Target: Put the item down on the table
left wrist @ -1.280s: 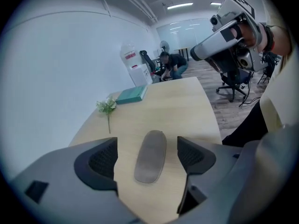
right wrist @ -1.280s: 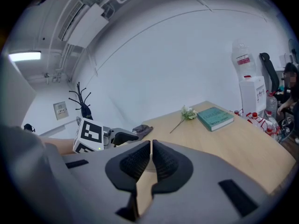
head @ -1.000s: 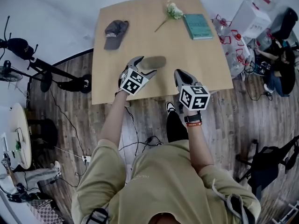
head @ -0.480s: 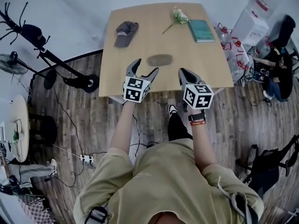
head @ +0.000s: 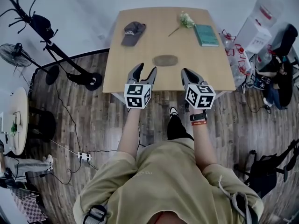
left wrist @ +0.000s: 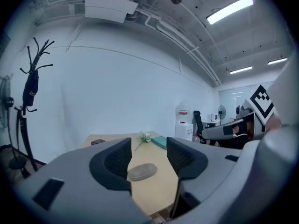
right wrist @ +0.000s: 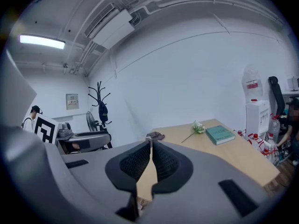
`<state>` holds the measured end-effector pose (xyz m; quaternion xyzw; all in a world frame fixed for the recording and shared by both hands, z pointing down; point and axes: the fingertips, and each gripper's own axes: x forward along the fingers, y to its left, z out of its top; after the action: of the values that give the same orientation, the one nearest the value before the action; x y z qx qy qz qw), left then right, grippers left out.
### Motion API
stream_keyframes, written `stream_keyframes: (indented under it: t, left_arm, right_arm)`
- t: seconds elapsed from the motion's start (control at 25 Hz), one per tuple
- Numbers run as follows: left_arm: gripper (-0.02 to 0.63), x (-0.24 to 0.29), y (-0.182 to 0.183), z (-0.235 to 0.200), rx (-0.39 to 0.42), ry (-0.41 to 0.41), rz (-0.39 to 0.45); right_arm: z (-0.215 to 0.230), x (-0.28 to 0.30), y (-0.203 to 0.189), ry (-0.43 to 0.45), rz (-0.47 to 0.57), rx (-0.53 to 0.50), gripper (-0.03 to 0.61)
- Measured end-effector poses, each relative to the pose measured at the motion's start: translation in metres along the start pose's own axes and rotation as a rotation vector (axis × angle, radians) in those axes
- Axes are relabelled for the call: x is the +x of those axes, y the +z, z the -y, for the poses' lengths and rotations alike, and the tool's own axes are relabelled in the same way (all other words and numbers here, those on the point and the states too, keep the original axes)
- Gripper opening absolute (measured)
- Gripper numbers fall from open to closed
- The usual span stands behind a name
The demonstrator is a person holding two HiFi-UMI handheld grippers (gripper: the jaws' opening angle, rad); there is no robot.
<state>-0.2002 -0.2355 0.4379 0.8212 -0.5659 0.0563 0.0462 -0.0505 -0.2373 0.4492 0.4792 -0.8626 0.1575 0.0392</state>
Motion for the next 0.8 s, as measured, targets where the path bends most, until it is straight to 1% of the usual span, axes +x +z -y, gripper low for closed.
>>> stream_keyframes:
  t: [0.2,0.4,0.44,0.48,0.68,0.8]
  left_arm:
    - [0.202,-0.011,0.002,-0.004,-0.013,0.038,0.02]
    - [0.141,-0.024,0.006,-0.015,-0.021,0.087,0.036]
    - [0.105,-0.025,0.006,-0.016,-0.019,0.094,0.034]
    - [0.082,-0.026,0.007,-0.016,-0.017,0.099,0.031]
    - [0.037,-0.029,0.007,-0.016,-0.021,0.105,0.021]
    - [0.025,-0.03,0.009,-0.017,-0.032,0.1,0.028]
  right_arm:
    - [0.002,-0.004,0.002,-0.02,0.008,-0.008,0.028]
    - [-0.006,-0.002,-0.002,-0.018,0.004,-0.011,0.028]
    - [-0.007,-0.002,-0.002,-0.017,0.005,-0.013,0.028]
    - [-0.008,-0.001,-0.002,-0.018,0.007,-0.014,0.028]
    - [-0.01,-0.001,0.004,-0.029,0.028,-0.027,0.021]
    - [-0.01,0.001,0.007,-0.041,0.037,-0.04,0.015]
